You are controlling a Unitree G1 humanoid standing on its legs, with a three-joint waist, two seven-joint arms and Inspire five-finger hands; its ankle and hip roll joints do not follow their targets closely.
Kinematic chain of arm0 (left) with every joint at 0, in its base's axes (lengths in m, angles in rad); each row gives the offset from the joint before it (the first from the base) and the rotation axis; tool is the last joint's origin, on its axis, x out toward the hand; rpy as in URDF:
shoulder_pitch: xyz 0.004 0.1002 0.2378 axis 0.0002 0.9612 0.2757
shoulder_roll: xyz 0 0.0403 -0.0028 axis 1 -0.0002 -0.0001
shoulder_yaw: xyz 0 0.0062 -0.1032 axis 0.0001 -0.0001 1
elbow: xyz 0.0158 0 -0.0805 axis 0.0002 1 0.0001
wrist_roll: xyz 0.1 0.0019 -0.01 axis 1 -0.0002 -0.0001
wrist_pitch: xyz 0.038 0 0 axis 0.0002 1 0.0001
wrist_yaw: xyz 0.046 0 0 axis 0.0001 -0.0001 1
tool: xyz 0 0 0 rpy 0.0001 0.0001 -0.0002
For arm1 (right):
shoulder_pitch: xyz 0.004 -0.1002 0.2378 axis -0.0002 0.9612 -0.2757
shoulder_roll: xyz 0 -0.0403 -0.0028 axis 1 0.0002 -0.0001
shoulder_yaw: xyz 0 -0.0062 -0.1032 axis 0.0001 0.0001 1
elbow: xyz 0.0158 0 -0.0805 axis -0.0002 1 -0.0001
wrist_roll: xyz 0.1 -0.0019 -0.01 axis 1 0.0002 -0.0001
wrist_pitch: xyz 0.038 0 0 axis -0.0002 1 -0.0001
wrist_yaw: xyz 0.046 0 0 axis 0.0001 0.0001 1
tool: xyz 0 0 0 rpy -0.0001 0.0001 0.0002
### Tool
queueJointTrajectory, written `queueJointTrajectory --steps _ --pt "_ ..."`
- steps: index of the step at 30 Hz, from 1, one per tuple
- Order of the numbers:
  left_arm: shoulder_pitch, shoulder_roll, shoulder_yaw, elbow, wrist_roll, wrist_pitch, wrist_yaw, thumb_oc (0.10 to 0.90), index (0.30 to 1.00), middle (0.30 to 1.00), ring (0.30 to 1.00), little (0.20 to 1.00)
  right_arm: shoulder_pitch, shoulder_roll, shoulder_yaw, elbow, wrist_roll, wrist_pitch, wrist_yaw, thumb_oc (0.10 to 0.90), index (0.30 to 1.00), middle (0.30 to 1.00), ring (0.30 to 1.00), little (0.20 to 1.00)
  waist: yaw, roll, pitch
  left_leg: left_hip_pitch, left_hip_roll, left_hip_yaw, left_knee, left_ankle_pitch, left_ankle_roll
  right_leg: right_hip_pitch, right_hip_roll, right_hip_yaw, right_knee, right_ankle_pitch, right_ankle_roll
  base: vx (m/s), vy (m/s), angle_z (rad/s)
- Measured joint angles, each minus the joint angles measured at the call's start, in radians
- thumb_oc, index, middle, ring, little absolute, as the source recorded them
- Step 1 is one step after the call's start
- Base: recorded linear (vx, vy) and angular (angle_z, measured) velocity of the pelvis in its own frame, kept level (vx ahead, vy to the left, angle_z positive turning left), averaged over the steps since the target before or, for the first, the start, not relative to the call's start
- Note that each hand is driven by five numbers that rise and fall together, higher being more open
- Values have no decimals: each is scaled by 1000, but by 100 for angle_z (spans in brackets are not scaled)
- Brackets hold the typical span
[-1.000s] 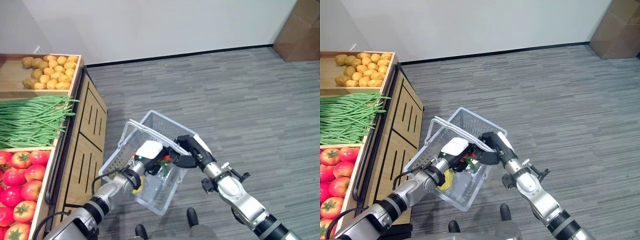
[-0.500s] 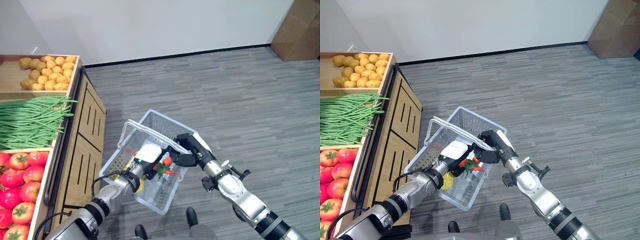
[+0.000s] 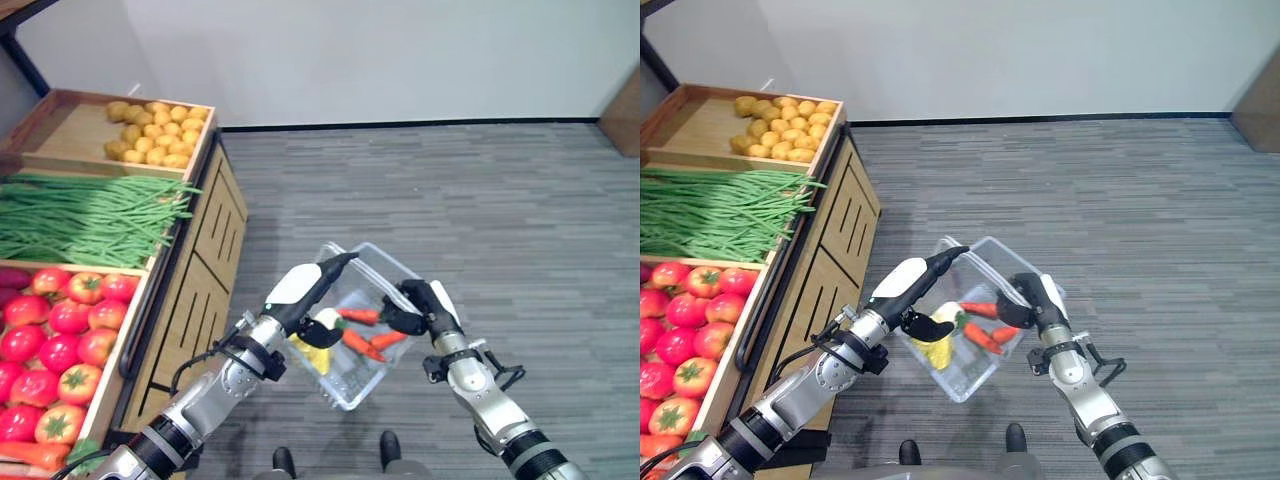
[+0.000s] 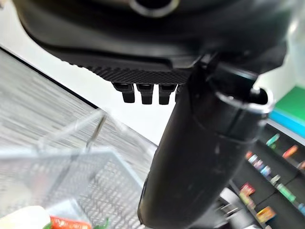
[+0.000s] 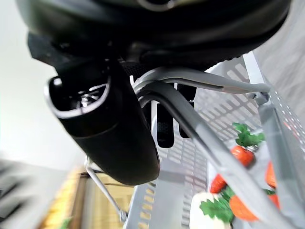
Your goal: Get the vegetables into the basket
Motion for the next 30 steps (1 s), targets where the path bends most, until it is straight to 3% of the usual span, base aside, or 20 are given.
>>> queueJointTrajectory --steps 2,6,8,11,12,14,17,21,22,24,28,29,30 --pt "99 21 23 -10 -89 -7 -18 900 1000 1000 1000 1000 -1 18 -17 124 -56 13 -9 400 300 300 300 300 3 2 -1 -2 -1 -18 0 1 1 9 -2 -18 0 -4 -1 0 -22 21" --pt "199 38 36 27 -190 -3 -35 900 1000 1000 1000 1000 20 16 -60 174 -64 42 -44 400 300 300 300 300 16 4 -2 -2 -1 -25 0 3 2 14 -3 -26 -5 -6 -1 1 -24 9" --pt "274 -12 97 111 -273 -5 -63 900 1000 1000 1000 1000 22 27 -116 258 -64 22 -46 400 300 300 300 300 20 14 -11 -5 0 -34 0 4 1 16 -2 -34 -5 -9 -1 5 -28 13" --pt "336 -11 155 241 -281 8 -69 900 1000 1000 1000 1000 17 25 -156 379 -69 22 -52 400 300 300 300 300 33 23 -16 -14 0 -42 0 6 1 13 -1 -44 -5 -10 -1 3 -19 8" --pt "312 -64 161 409 -268 19 -62 900 1000 1000 1000 1000 12 24 -156 424 -77 23 -57 400 300 300 300 300 34 25 -21 -14 -1 -42 0 6 1 13 -3 -44 -5 -10 0 0 0 0" --pt "308 -85 161 508 -256 36 -62 900 1000 1000 1000 1000 11 24 -156 439 -85 23 -57 400 300 300 300 300 31 24 -21 -18 -1 -42 0 7 2 9 -2 -44 -5 -10 0 0 0 0" --pt "275 -187 183 782 -188 57 -55 900 1000 1000 1000 1000 -25 16 -156 531 -93 26 -58 400 300 300 300 300 26 25 -24 -20 1 -42 0 6 2 6 -2 -43 -5 -11 0 0 0 0" --pt "269 -227 204 888 -144 72 -22 900 1000 1000 1000 1000 -56 5 -157 571 -95 31 -59 400 300 300 300 300 26 25 -34 -37 6 -42 0 10 0 -13 4 -42 -5 -13 -4 -1 -6 -2" --pt "238 -262 231 997 -138 50 -8 900 1000 1000 1000 1000 -78 6 -156 611 -93 20 -59 400 300 300 300 300 27 27 -37 -39 6 -38 0 9 1 -20 5 -37 -5 -15 -1 -1 -19 -8" --pt "172 -317 278 1118 -143 71 21 900 1000 1000 1000 1000 -107 6 -156 670 -92 24 -60 400 300 300 300 300 27 29 -38 -45 8 -37 0 9 1 -24 6 -36 -5 -17 3 3 -11 -3" --pt "149 -342 339 1197 -123 86 54 900 1000 1000 1000 1000 -109 -3 -156 726 -92 27 -59 400 300 300 300 300 27 31 -39 -56 18 -30 0 10 -1 -40 17 -30 -5 -12 -11 18 -38 -6" --pt "149 -342 340 1198 -123 88 55 900 1000 1000 1000 1000 -109 -8 -156 741 -92 27 -59 873 962 962 962 962 28 32 -39 -56 20 -30 0 10 0 -40 19 -30 -5 -13 -12 13 -48 -2" --pt "149 -345 348 1201 -123 89 56 900 1000 1000 1000 1000 -110 -11 -156 747 -92 27 -59 900 1000 1000 1000 1000 27 33 -40 -56 20 -30 0 9 1 -41 20 -30 -5 -13 -13 10 -42 -2"
